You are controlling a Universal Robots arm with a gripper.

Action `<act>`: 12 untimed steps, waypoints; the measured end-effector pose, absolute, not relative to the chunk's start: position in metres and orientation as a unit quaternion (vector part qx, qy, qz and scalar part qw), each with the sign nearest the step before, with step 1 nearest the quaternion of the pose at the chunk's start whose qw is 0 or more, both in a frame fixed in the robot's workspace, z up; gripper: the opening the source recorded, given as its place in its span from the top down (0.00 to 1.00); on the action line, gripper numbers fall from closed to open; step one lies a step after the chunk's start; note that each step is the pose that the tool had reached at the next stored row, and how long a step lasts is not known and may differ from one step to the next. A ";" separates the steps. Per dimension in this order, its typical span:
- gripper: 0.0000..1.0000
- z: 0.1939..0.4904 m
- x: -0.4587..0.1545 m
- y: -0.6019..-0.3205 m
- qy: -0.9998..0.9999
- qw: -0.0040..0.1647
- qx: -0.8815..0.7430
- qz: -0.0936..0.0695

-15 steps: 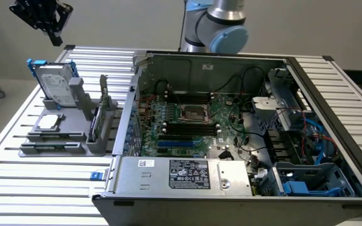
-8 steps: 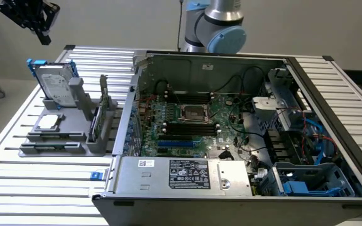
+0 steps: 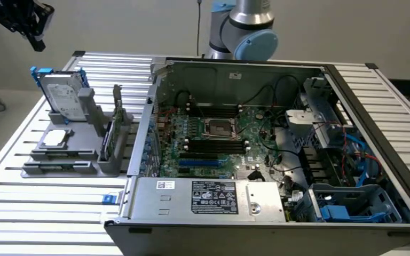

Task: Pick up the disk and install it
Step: 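Reach for the disk, then pick up the disk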

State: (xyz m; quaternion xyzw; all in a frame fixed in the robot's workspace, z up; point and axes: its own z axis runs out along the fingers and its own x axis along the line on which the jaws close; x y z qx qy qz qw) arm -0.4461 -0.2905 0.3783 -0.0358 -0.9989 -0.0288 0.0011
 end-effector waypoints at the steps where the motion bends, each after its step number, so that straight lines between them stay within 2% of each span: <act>1: 0.89 0.378 -0.446 -0.290 -0.999 0.001 -0.036 -0.029; 12: 0.89 0.378 -0.446 -0.290 -0.999 0.001 -0.036 -0.029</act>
